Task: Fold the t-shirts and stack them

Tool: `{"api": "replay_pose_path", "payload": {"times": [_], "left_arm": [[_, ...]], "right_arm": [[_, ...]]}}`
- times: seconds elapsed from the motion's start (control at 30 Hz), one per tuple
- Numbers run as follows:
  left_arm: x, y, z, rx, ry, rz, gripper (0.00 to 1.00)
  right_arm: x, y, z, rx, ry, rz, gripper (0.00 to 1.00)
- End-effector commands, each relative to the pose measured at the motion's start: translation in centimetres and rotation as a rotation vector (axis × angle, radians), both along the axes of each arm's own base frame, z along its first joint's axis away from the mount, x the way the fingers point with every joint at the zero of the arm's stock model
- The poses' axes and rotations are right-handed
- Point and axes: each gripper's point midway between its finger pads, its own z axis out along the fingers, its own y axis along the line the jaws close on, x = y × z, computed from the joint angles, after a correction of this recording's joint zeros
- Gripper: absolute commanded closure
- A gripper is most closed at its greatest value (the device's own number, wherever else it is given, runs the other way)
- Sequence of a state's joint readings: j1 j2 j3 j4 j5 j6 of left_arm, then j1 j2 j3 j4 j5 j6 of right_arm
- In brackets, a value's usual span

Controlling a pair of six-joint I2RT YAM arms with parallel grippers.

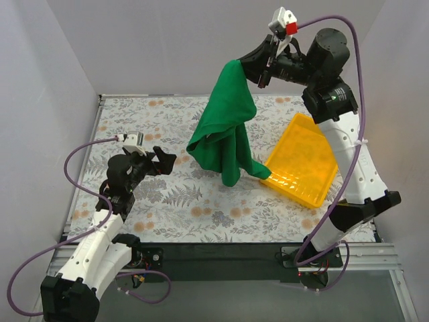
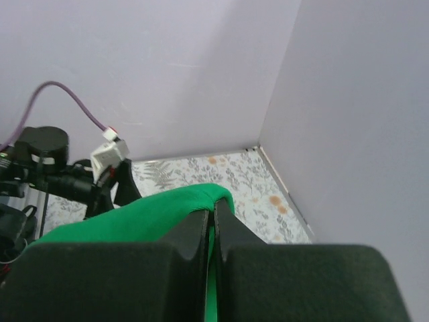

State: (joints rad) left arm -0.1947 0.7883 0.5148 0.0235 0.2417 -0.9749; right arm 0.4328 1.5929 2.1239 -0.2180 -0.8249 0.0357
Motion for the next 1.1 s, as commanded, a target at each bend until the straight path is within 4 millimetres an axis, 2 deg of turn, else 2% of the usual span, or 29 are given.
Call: {"api": "replay_pose_path", "payload": {"times": [0.0,0.13,0.17,0.2,0.23,0.27,0.33,0.37,0.4,0.5,0.67,0.7,0.77,0.8,0.83,0.87,0.9,0.93,0.97,1.03,1.07], "left_arm": [[0.0,1.1,0.3,0.037,-0.03,0.061,0.02],[-0.1,1.5,1.2,0.037,-0.06,0.089,0.02],[-0.2,1.7,1.6,0.035,-0.072,0.097,0.02],[-0.2,1.7,1.6,0.035,-0.075,0.1,0.02],[-0.3,1.8,1.8,0.035,-0.081,0.103,0.02],[-0.3,1.8,1.8,0.033,-0.084,0.102,0.02],[-0.5,1.7,2.1,0.029,-0.092,0.099,0.02],[-0.5,1.7,2.2,0.029,-0.094,0.094,0.02],[-0.6,1.6,2.3,0.026,-0.096,0.089,0.02],[-0.7,1.2,2.1,0.025,-0.092,0.069,0.02],[-0.8,0.9,2.1,0.023,-0.09,0.057,0.02],[-0.8,0.9,2.1,0.024,-0.091,0.053,0.02],[-0.9,0.7,2.0,0.024,-0.089,0.047,0.02],[-0.8,0.7,1.9,0.026,-0.087,0.045,0.02],[-0.8,0.6,1.9,0.027,-0.088,0.045,0.02],[-0.8,0.7,1.9,0.03,-0.085,0.048,0.02],[-0.7,0.7,1.7,0.032,-0.079,0.048,0.02],[-0.7,0.7,1.7,0.033,-0.08,0.047,0.02],[-0.7,0.7,1.7,0.034,-0.078,0.047,0.02],[-0.7,0.7,1.9,0.033,-0.085,0.046,0.02],[-0.7,0.7,2.0,0.032,-0.088,0.046,0.02]], "right_arm": [[2.3,-0.5,-1.2,-0.017,-0.011,-0.11,0.99],[2.3,-0.9,-4.8,-0.083,0.023,-0.131,0.99],[1.8,-1.2,-5.0,-0.09,0.013,-0.133,0.99],[2.1,-1.0,-6.3,-0.107,0.034,-0.131,0.99],[1.7,-1.1,-6.7,-0.115,0.036,-0.131,0.99],[2.0,-1.0,-9.1,-0.145,0.08,-0.131,0.99],[2.0,-1.1,-10.9,-0.172,0.092,-0.142,0.99],[2.3,-0.9,-13.5,-0.203,0.138,-0.144,0.99],[2.5,-0.8,-14.3,-0.212,0.142,-0.151,0.99],[3.6,-0.6,-16.5,-0.24,0.182,-0.193,0.98],[7.3,0.5,-19.6,-0.275,0.258,-0.296,0.95],[8.2,1.0,-21.0,-0.291,0.288,-0.307,0.95],[9.4,1.6,-21.6,-0.293,0.309,-0.363,0.95],[10.1,1.7,-22.2,-0.298,0.322,-0.395,0.89],[12.5,1.0,-24.0,-0.317,0.354,-0.56,0.71],[14.0,0.6,-24.7,-0.294,0.378,-0.661,0.31],[15.6,0.0,-26.8,-0.333,0.385,-0.747,0.14],[17.0,-1.5,-27.1,-0.356,0.362,-0.86,0.03],[17.6,-2.3,-27.9,-0.403,0.33,-0.894,0.02],[18.2,-4.5,-28.2,-0.436,0.31,-0.951,0.02],[17.7,-5.4,-29.7,-0.472,0.324,-0.948,0.02]]}}
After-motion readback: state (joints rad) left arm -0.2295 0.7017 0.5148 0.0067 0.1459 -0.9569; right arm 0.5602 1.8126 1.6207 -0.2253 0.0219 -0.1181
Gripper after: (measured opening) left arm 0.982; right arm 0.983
